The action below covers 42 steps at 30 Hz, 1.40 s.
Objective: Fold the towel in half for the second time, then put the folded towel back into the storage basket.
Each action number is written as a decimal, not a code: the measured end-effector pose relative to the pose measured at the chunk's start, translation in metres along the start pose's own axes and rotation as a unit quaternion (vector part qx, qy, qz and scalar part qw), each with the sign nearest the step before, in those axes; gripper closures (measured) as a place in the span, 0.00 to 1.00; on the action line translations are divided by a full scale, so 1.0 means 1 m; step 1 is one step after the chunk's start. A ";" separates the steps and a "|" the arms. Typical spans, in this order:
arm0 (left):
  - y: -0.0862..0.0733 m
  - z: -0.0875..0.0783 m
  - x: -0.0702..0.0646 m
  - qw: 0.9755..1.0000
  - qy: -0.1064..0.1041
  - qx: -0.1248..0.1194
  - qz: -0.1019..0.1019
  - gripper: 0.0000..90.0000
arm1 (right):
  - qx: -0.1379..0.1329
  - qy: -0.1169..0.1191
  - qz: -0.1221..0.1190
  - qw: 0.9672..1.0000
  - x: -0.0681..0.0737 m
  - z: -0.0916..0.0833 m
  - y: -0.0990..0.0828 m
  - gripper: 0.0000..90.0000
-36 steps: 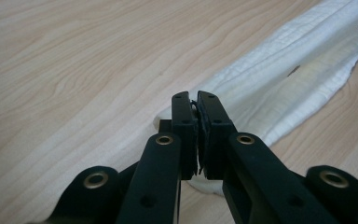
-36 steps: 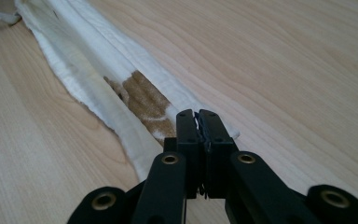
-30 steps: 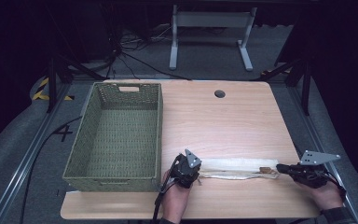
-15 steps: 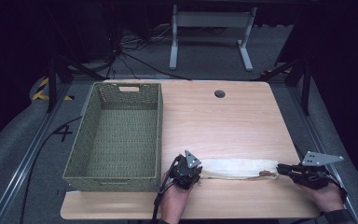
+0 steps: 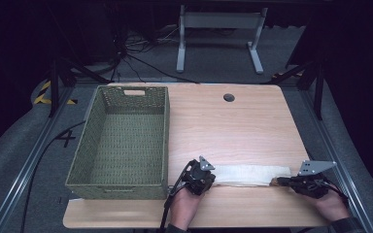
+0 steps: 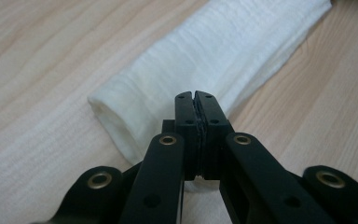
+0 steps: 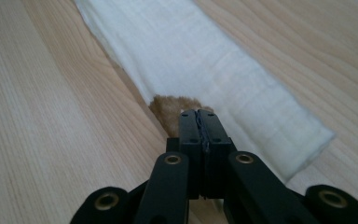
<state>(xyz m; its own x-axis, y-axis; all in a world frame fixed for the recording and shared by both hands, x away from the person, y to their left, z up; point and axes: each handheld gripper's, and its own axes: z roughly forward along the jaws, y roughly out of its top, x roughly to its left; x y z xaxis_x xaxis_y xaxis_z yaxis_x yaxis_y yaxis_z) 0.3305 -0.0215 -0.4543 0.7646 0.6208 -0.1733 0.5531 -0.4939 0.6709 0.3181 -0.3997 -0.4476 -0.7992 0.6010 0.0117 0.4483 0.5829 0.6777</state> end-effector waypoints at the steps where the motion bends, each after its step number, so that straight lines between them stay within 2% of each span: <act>1: -0.001 0.001 -0.001 1.000 0.001 0.001 0.001 0.98 | 0.008 0.003 0.001 1.000 -0.001 0.001 -0.002 1.00; 7: 0.002 0.000 -0.002 1.000 0.002 0.002 0.007 0.98 | 0.009 0.001 -0.003 1.000 0.001 0.001 -0.002 1.00; 12: 0.017 0.001 -0.003 1.000 0.009 -0.006 0.023 0.99 | -0.022 0.009 0.005 1.000 0.003 -0.004 0.006 1.00; 17: 0.036 0.010 0.001 0.999 0.012 -0.005 0.047 0.99 | -0.027 0.029 -0.009 0.999 0.011 0.009 0.019 1.00; 24: 0.057 0.026 0.007 0.998 0.005 -0.008 0.066 0.99 | -0.032 0.046 -0.017 0.998 0.012 0.026 0.034 1.00; 26: 0.061 0.032 0.008 0.998 -0.005 -0.006 0.070 1.00 | -0.028 0.053 -0.017 0.998 0.013 0.030 0.036 1.00; 28: 0.063 0.039 0.008 0.997 -0.009 -0.001 0.071 1.00 | -0.022 0.057 -0.019 0.998 0.015 0.034 0.036 1.00; 30: 0.062 0.045 0.008 0.997 -0.007 0.017 0.075 1.00 | -0.009 0.054 -0.030 0.998 0.017 0.040 0.036 1.00; 32: 0.060 0.051 0.008 0.996 -0.003 0.029 0.084 1.00 | -0.007 0.052 -0.034 0.998 0.018 0.041 0.036 1.00; 38: 0.057 0.051 0.004 0.994 0.012 0.032 0.100 1.00 | -0.004 0.052 -0.040 0.998 0.018 0.042 0.036 1.00; 42: 0.051 0.048 0.005 0.996 0.009 0.024 0.087 1.00 | -0.001 0.051 -0.043 0.998 0.016 0.043 0.038 1.00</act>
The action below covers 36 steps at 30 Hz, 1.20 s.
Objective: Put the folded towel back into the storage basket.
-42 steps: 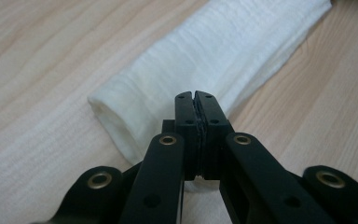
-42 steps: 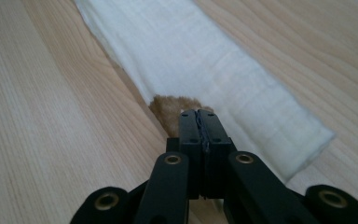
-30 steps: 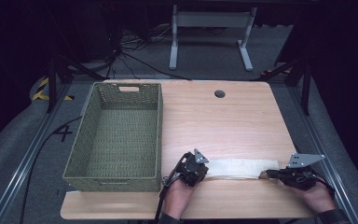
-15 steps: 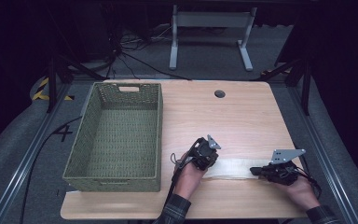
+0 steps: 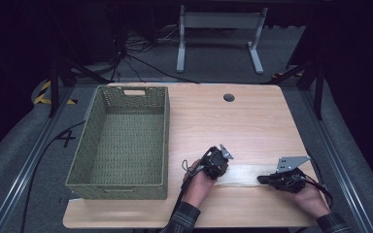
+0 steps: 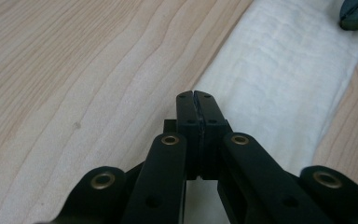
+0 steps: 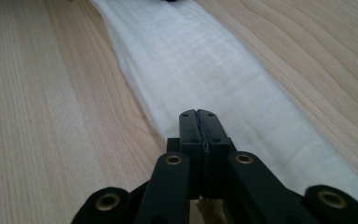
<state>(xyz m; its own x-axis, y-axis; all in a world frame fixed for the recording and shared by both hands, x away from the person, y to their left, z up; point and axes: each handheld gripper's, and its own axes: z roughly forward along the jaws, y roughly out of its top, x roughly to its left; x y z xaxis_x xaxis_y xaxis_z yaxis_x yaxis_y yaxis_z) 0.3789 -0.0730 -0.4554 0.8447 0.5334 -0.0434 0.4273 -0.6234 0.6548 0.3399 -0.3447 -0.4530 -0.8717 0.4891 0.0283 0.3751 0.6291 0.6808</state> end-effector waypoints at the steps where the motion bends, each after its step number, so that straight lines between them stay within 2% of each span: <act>1: -0.002 -0.002 -0.001 1.000 0.002 -0.001 -0.001 1.00 | 0.000 -0.002 -0.002 1.000 0.000 0.000 0.000 1.00; 8: -0.014 -0.009 -0.003 1.000 0.004 -0.006 -0.019 1.00 | 0.003 -0.008 -0.006 1.000 -0.006 0.004 0.005 1.00; 14: -0.025 -0.020 -0.010 1.000 0.014 -0.002 -0.021 1.00 | 0.007 -0.014 -0.014 1.000 -0.012 0.011 0.015 1.00; 18: -0.033 -0.026 -0.015 0.999 0.011 -0.001 -0.030 1.00 | 0.005 -0.007 -0.010 1.000 -0.019 0.018 0.022 1.00; 20: -0.036 -0.028 -0.019 1.000 0.010 0.002 -0.029 1.00 | 0.004 -0.001 -0.005 1.000 -0.023 0.021 0.025 1.00; 23: -0.040 -0.031 -0.025 1.000 0.011 0.002 -0.024 1.00 | 0.008 0.002 -0.010 1.000 -0.027 0.027 0.032 1.00; 36: -0.048 -0.037 -0.048 1.000 -0.025 0.008 -0.017 1.00 | 0.004 0.030 -0.014 0.999 -0.041 0.050 0.056 1.00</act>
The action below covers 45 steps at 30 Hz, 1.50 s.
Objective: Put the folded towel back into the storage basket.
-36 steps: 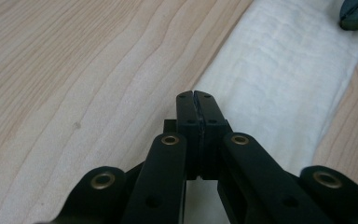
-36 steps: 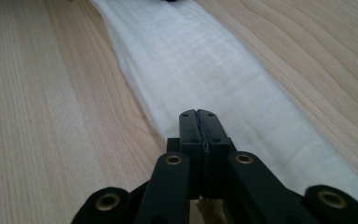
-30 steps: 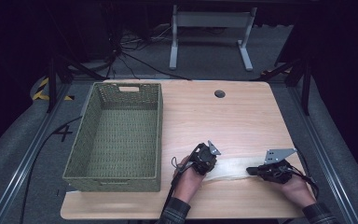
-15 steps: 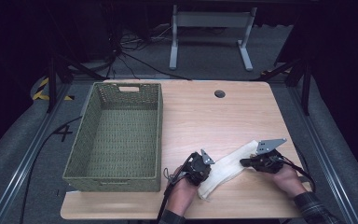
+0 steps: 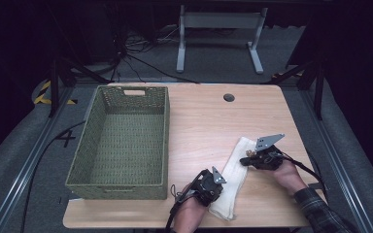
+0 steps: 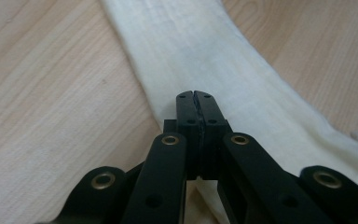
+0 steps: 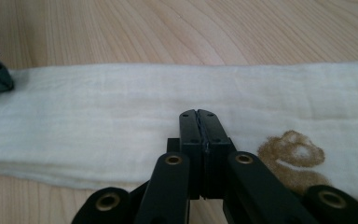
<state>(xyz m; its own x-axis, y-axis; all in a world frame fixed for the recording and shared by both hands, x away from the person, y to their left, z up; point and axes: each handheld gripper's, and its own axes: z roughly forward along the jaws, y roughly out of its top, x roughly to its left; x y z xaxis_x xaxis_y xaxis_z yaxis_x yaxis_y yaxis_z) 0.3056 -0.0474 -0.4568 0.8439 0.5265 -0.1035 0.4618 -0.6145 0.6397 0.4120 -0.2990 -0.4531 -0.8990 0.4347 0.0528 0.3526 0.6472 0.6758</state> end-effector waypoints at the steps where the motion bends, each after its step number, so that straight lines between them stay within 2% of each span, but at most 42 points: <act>1: 0.000 0.000 -0.002 1.000 -0.004 0.005 0.003 1.00 | -0.001 0.004 0.002 1.000 -0.001 0.001 0.001 1.00; 10: 0.002 0.002 -0.015 1.000 -0.016 0.008 0.017 1.00 | 0.000 0.023 -0.017 1.000 -0.003 0.019 0.019 1.00; 14: 0.004 0.005 -0.019 0.999 -0.029 0.009 0.025 1.00 | -0.003 0.029 -0.020 0.999 -0.002 0.023 0.023 1.00; 16: 0.004 0.005 -0.019 0.999 -0.033 0.008 0.022 1.00 | -0.003 0.030 -0.019 0.999 -0.003 0.023 0.023 1.00; 17: 0.004 0.005 -0.015 0.999 -0.047 0.005 0.020 1.00 | -0.003 0.029 -0.019 0.999 -0.002 0.023 0.023 1.00; 19: 0.004 0.005 -0.013 0.998 -0.052 0.003 0.021 1.00 | -0.003 0.027 -0.021 0.999 -0.002 0.022 0.023 0.99; 21: 0.004 0.003 -0.007 0.998 -0.058 -0.006 0.016 1.00 | -0.007 0.022 -0.027 0.999 0.001 0.018 0.024 0.95; 23: 0.006 0.000 -0.002 0.998 -0.056 -0.005 0.018 0.99 | -0.018 0.027 -0.027 0.999 0.003 0.011 0.024 0.90; 25: 0.007 0.000 0.007 0.998 -0.052 -0.012 0.018 0.94 | -0.028 0.034 -0.030 0.999 0.009 0.002 0.023 0.83; 29: 0.009 -0.001 0.018 0.999 -0.045 -0.017 0.010 0.82 | -0.027 0.040 -0.050 0.998 0.024 -0.007 0.019 0.70; 32: 0.011 0.000 0.025 0.999 -0.043 -0.017 0.006 0.72 | -0.025 0.050 -0.067 0.996 0.039 -0.008 0.017 0.58; 34: 0.013 0.000 0.029 0.999 -0.043 -0.019 0.008 0.67 | -0.021 0.057 -0.074 0.995 0.047 -0.007 0.015 0.47; 36: 0.014 0.000 0.032 0.999 -0.042 -0.023 0.001 0.62 | -0.013 0.064 -0.080 0.995 0.053 -0.007 0.013 0.39; 39: 0.017 -0.001 0.037 0.999 -0.039 -0.026 -0.003 0.56 | -0.004 0.069 -0.093 0.993 0.066 -0.004 0.012 0.31; 41: 0.020 -0.001 0.041 0.999 -0.029 -0.031 -0.004 0.54 | -0.002 0.078 -0.101 0.992 0.073 -0.002 0.012 0.27; 43: 0.024 -0.001 0.046 0.999 -0.023 -0.036 -0.005 0.52 | 0.005 0.074 -0.108 0.991 0.080 0.001 0.011 0.24; 45: 0.027 -0.002 0.049 0.999 -0.015 -0.037 -0.006 0.49 | 0.007 0.081 -0.111 0.991 0.085 0.004 0.009 0.22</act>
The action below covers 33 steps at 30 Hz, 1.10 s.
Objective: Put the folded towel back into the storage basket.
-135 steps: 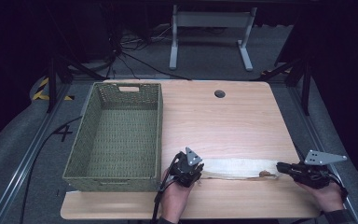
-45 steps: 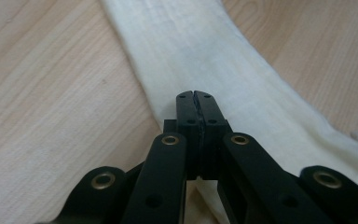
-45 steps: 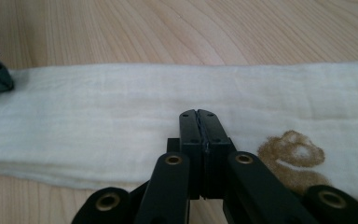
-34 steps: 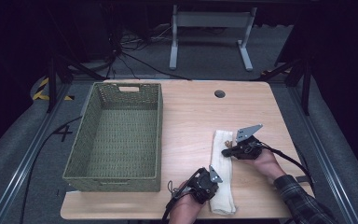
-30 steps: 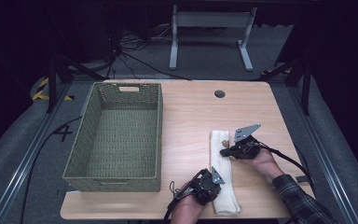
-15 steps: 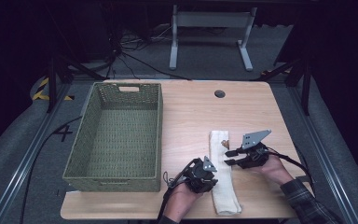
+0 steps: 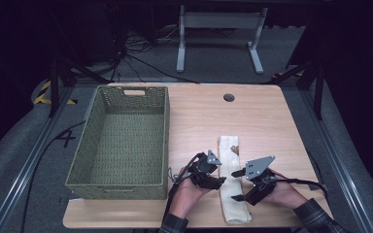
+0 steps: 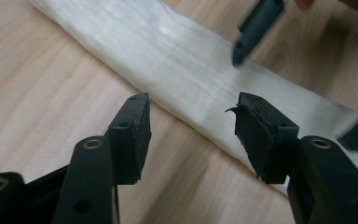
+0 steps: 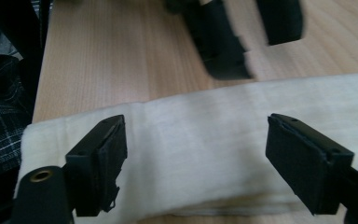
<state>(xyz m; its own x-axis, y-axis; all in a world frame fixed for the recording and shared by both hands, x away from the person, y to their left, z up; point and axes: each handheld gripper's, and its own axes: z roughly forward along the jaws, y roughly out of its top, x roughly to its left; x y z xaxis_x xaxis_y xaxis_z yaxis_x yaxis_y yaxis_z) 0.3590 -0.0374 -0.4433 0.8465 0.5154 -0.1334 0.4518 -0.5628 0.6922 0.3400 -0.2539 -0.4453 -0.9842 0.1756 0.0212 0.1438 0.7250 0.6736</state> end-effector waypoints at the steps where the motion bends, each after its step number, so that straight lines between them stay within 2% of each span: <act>1: 0.002 0.000 0.002 1.000 0.004 -0.001 0.000 0.48 | 0.004 0.003 -0.002 1.000 0.002 0.002 -0.001 0.20; 4: 0.005 0.001 0.004 1.000 0.010 -0.001 -0.001 0.47 | 0.010 -0.001 -0.003 1.000 0.006 0.008 -0.003 0.16; 10: 0.006 0.005 0.005 1.000 0.012 0.004 -0.002 0.47 | 0.018 -0.003 -0.025 1.000 0.012 0.017 -0.005 0.12; 13: 0.006 0.006 0.006 1.000 0.014 0.008 -0.001 0.47 | 0.015 -0.011 -0.028 0.999 0.013 0.018 -0.006 0.14; 17: 0.007 0.008 0.007 1.000 0.020 0.018 0.005 0.47 | 0.014 -0.008 -0.025 1.000 0.014 0.016 -0.007 0.21; 18: 0.008 0.008 0.008 1.000 0.020 0.017 0.005 0.47 | 0.012 -0.008 -0.024 1.000 0.013 0.015 -0.007 0.24; 22: 0.010 0.007 0.009 1.000 0.021 0.015 0.003 0.48 | 0.008 -0.007 -0.018 1.000 0.014 0.009 -0.007 0.62; 24: 0.013 0.006 0.010 1.000 0.024 0.016 0.005 0.48 | 0.007 0.001 -0.019 1.000 0.015 0.008 -0.008 0.77; 25: 0.013 0.006 0.010 1.000 0.022 0.013 0.004 0.48 | 0.006 0.012 -0.016 1.000 0.016 0.008 -0.008 0.84; 27: 0.017 0.005 0.011 1.000 0.023 0.011 0.008 0.48 | 0.007 0.020 -0.018 1.000 0.016 0.007 -0.008 0.89; 33: 0.033 0.009 0.016 0.999 0.026 0.006 0.027 0.47 | 0.004 0.030 -0.018 0.999 0.015 0.007 -0.009 0.90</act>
<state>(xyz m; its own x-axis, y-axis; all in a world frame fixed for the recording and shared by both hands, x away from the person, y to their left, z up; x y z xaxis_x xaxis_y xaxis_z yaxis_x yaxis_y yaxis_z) 0.3899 -0.0537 -0.4296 0.8538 0.5173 -0.0590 0.4096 -0.5974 0.6894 0.3242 -0.2535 -0.4565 -0.9931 0.1102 0.0413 0.1094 0.7353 0.6689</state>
